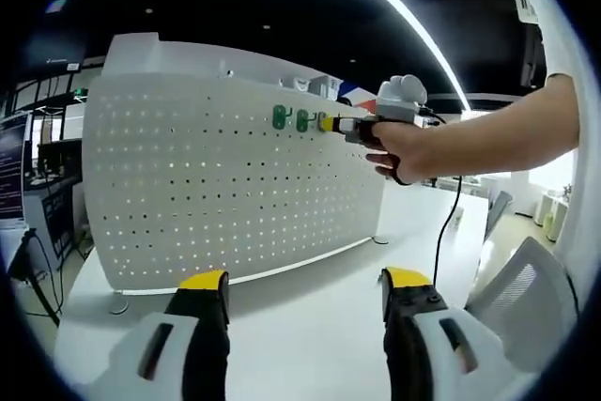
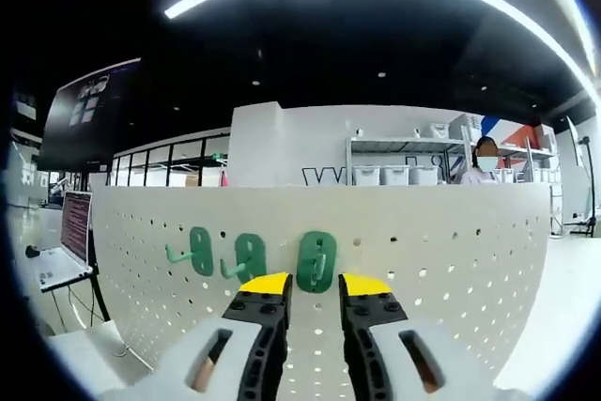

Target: Insert the hook assembly into the mounting plate slot until the hook locks in place.

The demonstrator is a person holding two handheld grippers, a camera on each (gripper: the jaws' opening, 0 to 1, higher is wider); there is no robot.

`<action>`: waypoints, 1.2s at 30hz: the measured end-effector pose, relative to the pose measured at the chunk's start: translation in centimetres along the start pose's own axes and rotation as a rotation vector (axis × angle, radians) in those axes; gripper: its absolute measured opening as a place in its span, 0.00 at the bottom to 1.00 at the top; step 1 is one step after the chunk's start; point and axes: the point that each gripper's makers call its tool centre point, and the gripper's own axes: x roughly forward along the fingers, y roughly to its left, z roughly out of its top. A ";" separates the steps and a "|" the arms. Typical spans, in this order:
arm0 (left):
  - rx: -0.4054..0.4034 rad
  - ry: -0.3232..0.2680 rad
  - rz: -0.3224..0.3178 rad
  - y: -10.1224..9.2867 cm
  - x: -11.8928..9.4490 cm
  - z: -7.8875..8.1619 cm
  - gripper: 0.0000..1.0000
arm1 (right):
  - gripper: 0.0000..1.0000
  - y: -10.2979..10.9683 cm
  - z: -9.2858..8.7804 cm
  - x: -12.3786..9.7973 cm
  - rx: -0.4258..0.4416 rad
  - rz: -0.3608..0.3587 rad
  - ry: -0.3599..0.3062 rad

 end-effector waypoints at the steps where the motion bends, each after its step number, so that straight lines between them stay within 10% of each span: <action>1: 0.001 0.000 -0.001 0.0 0.0 0.0 0.68 | 0.25 0.0 0.0 -0.1 -0.004 0.006 0.001; 36: 0.005 -0.001 -0.002 -0.1 0.0 0.0 0.69 | 0.38 2.6 -2.8 -3.8 0.013 0.323 0.077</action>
